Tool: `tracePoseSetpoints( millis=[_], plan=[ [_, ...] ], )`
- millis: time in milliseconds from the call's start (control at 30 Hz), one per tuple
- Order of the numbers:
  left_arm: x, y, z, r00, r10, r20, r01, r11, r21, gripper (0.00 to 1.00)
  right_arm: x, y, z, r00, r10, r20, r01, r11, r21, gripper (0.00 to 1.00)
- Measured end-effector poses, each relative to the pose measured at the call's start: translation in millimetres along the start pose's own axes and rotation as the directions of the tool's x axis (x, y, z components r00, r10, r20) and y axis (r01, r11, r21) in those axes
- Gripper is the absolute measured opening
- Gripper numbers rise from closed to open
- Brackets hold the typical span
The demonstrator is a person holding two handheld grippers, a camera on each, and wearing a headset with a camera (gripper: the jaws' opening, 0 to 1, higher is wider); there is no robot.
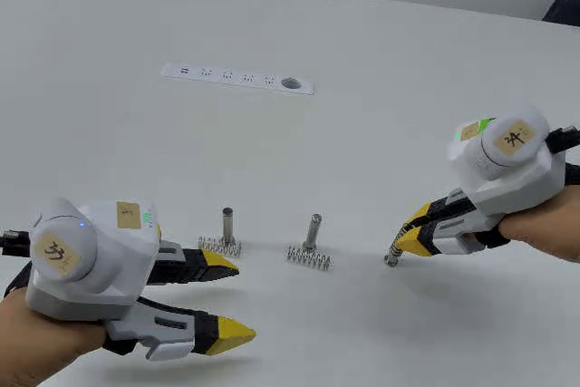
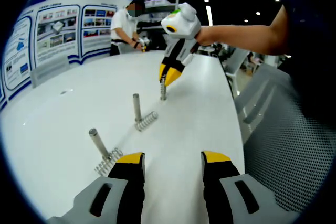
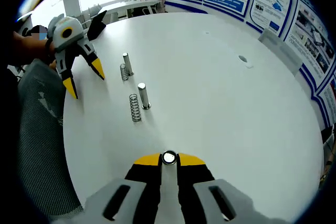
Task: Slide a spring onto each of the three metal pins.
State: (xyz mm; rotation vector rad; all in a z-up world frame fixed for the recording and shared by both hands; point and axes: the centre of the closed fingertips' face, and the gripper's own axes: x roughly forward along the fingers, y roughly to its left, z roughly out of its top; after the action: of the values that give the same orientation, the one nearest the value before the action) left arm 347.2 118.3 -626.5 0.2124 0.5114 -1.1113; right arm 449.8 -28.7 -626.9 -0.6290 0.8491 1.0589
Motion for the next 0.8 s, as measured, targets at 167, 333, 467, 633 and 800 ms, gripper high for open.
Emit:
tracePoseSetpoints(
  millis=[167,333,467,633,800],
  plan=[
    [0.9,0.6,1.3,1.0,0.002,0.0,-0.002,1.0,0.002,0.44,6.7,-1.1,-5.0,0.9999,-0.001,-0.01,0.001,1.0,-0.006,0.12],
    [1.1,1.6,2.5,1.0,0.004,-0.001,-0.004,1.0,0.006,0.43,9.4,-3.2,-6.6,1.0,-0.002,-0.005,0.002,1.0,0.003,0.12],
    [1.4,2.6,4.6,1.0,0.005,-0.002,-0.005,1.0,0.012,0.43,10.5,-3.1,-8.9,1.0,-0.005,-0.009,0.005,1.0,0.005,0.13],
    [3.7,4.6,10.3,1.0,0.005,-0.001,-0.005,1.0,0.025,0.43,8.6,-3.5,-12.8,0.9998,-0.017,-0.005,0.017,1.0,0.014,0.16],
    [7.4,5.1,15.2,1.0,0.0,-0.004,0.0,0.999,0.041,0.42,3.4,-2.8,-15.5,0.9997,-0.021,0.016,0.02,0.999,0.031,0.19]
  ],
)
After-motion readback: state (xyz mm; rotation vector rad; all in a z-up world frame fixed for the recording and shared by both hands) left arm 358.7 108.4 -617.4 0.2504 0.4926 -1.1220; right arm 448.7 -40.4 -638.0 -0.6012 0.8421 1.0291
